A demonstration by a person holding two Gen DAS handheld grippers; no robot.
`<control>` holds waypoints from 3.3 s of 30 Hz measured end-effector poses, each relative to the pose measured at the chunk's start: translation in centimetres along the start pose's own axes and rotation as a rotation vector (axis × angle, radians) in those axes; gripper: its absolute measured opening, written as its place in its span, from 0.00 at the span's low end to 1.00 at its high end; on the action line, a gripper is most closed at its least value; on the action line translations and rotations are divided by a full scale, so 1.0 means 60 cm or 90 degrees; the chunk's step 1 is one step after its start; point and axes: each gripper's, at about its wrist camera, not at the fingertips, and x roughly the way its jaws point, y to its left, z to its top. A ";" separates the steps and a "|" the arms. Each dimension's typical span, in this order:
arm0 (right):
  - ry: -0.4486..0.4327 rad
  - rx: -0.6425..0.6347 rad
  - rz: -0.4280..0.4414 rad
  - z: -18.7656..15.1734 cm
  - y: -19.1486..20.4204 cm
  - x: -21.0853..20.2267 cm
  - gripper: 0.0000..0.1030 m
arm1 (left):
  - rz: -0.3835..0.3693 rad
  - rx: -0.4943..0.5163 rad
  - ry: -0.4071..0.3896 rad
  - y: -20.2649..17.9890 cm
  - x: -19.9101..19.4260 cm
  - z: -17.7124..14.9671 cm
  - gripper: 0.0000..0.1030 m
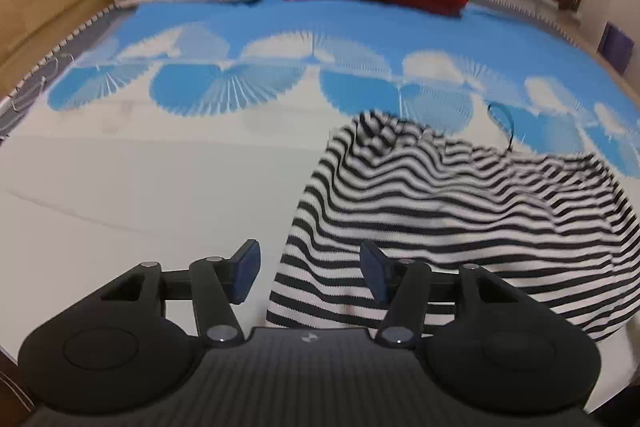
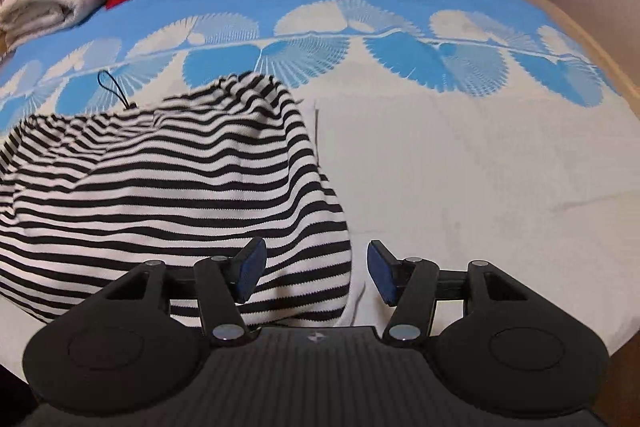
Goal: Fold small clothes
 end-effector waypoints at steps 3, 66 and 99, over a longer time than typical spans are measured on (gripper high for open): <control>-0.025 0.013 0.002 -0.003 -0.003 -0.023 0.56 | -0.008 -0.021 -0.018 0.010 -0.026 -0.002 0.60; -0.047 0.263 -0.073 -0.027 -0.207 -0.052 0.55 | -0.244 -0.095 -0.045 -0.377 -0.139 0.141 0.02; 0.021 0.197 0.172 0.055 -0.118 0.062 0.56 | -0.195 0.089 -0.010 -0.306 -0.023 0.072 0.26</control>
